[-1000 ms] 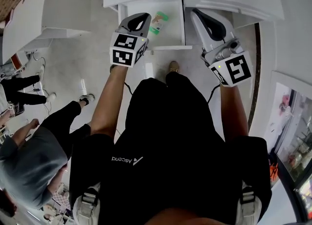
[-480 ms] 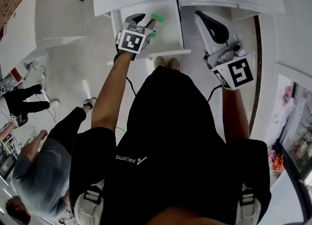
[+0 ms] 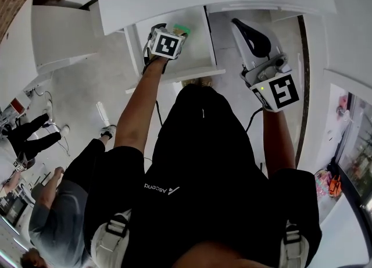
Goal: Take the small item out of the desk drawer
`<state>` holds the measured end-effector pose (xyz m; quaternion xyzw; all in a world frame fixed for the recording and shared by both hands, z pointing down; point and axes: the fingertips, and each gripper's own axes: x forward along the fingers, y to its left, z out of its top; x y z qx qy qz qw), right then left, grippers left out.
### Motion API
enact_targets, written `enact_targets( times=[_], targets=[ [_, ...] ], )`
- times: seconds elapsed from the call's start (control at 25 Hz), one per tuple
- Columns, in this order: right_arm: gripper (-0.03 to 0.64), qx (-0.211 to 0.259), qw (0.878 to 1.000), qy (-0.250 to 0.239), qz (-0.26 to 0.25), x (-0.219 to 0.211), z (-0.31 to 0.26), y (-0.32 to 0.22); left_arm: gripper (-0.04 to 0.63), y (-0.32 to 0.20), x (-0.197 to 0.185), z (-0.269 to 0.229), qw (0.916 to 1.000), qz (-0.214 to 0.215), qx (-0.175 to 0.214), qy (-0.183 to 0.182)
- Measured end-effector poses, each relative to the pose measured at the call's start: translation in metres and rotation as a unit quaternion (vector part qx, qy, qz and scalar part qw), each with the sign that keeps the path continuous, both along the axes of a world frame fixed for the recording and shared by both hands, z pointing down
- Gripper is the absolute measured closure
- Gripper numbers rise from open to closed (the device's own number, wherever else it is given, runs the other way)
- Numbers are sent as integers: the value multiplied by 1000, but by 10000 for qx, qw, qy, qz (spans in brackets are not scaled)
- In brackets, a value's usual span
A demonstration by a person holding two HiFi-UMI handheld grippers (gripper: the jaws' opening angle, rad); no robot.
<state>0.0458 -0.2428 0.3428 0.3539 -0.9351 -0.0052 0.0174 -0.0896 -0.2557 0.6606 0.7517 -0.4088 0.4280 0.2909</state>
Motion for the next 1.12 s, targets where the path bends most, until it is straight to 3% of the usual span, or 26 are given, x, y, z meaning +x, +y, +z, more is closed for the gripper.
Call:
enact_targets(
  times=[0.24, 0.64, 1.12],
  targets=[
    [615, -200, 9997, 79, 139, 3, 12, -11, 209, -5, 3, 48, 9990, -82, -379, -200],
    [615, -533, 9977, 177, 369, 16, 50, -22, 209, -5, 0, 106, 9958, -239, -813, -336],
    [614, -815, 9955, 216, 435, 25, 72, -32, 213, -1, 3, 132, 9936, -290, -985, -481]
  ],
)
